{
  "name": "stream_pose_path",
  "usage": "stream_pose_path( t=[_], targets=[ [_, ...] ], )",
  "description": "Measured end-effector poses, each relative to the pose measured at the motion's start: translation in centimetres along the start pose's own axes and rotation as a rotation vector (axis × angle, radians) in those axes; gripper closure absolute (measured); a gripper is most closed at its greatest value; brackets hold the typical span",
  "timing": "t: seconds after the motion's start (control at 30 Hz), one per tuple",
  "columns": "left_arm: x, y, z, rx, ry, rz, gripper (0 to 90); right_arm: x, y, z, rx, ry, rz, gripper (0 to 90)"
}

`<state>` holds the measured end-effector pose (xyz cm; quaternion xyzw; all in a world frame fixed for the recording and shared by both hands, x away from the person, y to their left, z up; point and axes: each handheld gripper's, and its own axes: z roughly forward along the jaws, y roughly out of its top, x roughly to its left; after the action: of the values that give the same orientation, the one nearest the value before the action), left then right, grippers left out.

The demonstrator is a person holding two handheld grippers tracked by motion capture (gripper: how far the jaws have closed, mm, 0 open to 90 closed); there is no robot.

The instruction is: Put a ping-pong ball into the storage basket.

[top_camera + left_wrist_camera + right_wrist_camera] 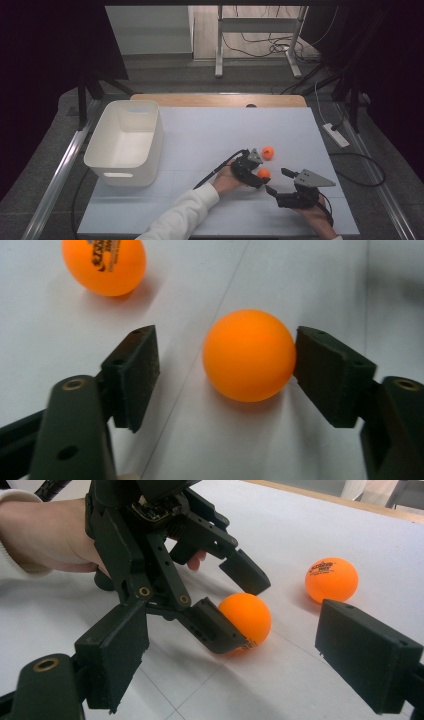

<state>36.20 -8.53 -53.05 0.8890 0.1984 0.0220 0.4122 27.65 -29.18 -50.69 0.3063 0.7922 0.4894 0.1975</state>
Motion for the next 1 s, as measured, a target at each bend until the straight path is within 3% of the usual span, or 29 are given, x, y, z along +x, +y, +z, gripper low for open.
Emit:
stream_pose_path(
  t=[0.33,1.0],
  targets=[
    [-0.1,0.0,0.0,0.01,-0.022,0.036,49.7,0.0,0.0,0.0,0.002,-0.002,-0.001,13.8],
    [-0.1,0.3,-1.4,0.022,0.006,0.023,50.6,0.0,0.0,0.0,0.001,-0.004,-0.004,13.8]
  ],
)
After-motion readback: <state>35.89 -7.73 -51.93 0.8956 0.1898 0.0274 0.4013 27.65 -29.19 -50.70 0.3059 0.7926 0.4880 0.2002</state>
